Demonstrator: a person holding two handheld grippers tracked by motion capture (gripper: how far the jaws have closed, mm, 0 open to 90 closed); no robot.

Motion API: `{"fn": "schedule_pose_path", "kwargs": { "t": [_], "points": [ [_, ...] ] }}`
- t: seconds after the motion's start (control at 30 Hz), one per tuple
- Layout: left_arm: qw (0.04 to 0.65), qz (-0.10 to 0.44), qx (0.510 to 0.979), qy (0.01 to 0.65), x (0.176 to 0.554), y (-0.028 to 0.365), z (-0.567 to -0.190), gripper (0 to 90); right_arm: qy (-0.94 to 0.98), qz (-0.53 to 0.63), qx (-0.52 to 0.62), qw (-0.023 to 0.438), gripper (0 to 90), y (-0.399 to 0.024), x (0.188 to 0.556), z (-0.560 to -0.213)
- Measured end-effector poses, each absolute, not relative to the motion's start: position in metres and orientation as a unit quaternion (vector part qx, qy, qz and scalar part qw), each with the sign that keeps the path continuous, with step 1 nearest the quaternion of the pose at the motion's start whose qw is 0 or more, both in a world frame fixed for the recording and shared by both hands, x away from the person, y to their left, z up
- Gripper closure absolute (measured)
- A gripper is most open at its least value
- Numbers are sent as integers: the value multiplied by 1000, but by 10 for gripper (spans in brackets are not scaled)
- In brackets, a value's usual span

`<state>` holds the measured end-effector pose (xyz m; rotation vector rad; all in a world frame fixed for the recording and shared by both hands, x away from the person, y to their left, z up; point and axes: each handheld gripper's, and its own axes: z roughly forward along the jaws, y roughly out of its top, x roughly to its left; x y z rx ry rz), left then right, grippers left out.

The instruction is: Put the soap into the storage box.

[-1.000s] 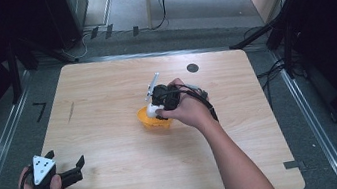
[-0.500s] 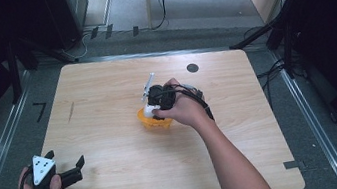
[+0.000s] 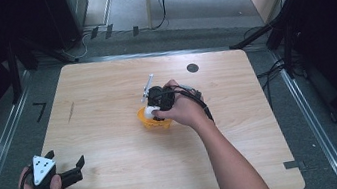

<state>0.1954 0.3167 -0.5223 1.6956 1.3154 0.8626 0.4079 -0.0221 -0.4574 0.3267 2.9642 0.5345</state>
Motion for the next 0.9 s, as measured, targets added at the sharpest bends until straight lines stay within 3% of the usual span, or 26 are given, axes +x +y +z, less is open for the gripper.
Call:
{"fn": "schedule_pose_path", "kwargs": {
  "t": [0.3, 0.4, 0.9],
  "points": [
    [402, 342, 671, 521, 195, 317, -522, 0, 977, 177, 111, 48, 490, -23, 410, -461],
    [403, 342, 670, 521, 195, 317, -522, 0, 973, 193, 120, 33, 446, -24, 410, -458],
    [402, 342, 671, 521, 195, 317, -522, 0, 966, 212, 145, 40, 418, -45, 404, -443]
  ]
}}
